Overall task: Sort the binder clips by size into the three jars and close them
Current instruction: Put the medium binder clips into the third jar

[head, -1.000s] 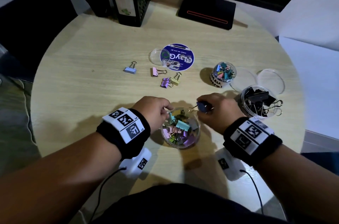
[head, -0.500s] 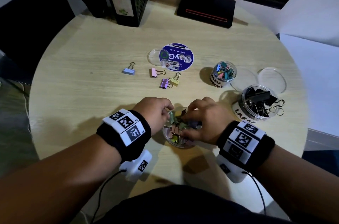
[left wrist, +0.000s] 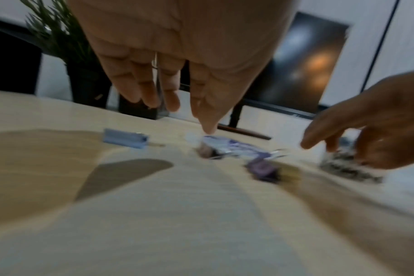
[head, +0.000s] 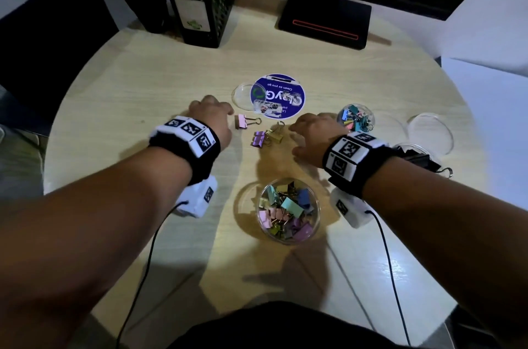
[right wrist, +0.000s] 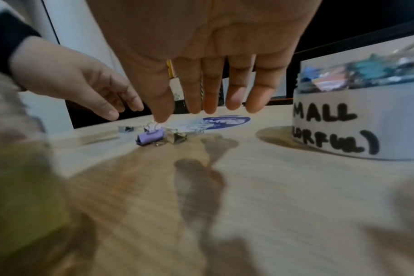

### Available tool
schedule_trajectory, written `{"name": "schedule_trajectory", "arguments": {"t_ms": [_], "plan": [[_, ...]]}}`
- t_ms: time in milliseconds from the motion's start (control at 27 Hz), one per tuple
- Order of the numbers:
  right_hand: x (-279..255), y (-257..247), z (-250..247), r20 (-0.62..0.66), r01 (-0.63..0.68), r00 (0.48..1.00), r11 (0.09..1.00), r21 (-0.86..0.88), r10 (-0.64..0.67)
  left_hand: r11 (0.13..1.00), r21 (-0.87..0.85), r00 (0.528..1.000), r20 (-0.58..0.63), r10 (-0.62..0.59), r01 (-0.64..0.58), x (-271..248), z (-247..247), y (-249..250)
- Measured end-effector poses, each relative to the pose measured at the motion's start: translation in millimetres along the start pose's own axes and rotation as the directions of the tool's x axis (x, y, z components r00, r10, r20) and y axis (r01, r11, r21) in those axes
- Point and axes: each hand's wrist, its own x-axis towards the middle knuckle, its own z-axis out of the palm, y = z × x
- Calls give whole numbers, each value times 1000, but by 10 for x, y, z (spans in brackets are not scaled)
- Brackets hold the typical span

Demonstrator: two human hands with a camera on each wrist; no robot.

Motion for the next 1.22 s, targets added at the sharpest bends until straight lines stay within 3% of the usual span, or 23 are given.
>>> {"name": "schedule_trajectory", "arguments": {"t_ms": [185, 297, 482, 705, 890, 1001, 1113, 1224], "plan": [[226, -44, 86, 47, 95, 995, 995, -26, -94, 983, 131, 981, 126, -148, 132, 201, 13, -243], [257, -48, 158, 111, 87, 990, 996, 2, -87, 987, 142, 979, 179, -99, 74, 223, 2, -257], [175, -4, 173, 50, 30, 998, 997, 65, -34, 996, 91, 977, 212, -35, 15, 182, -79, -172], [-30, 53, 265, 54, -8, 999, 998, 61, 5, 987, -144, 987, 137, 88, -68, -178, -84, -67], [-287, 89, 390, 34, -44, 999, 998, 52, 43, 862, -494, 954, 187, 233, -114, -762, -83, 266], [-424, 128, 475, 58, -71, 996, 994, 82, 66, 807, -577, 943, 182, 277, -126, -1035, -11, 368], [-538, 148, 544, 105, -92, 991, 993, 78, 84, 845, -465, 937, 82, 339, -265, -1180, 82, 409], [-676, 177, 602, 103, -120, 989, 984, 134, 107, 847, -300, 891, -20, 454, -439, -1278, 120, 414]]}}
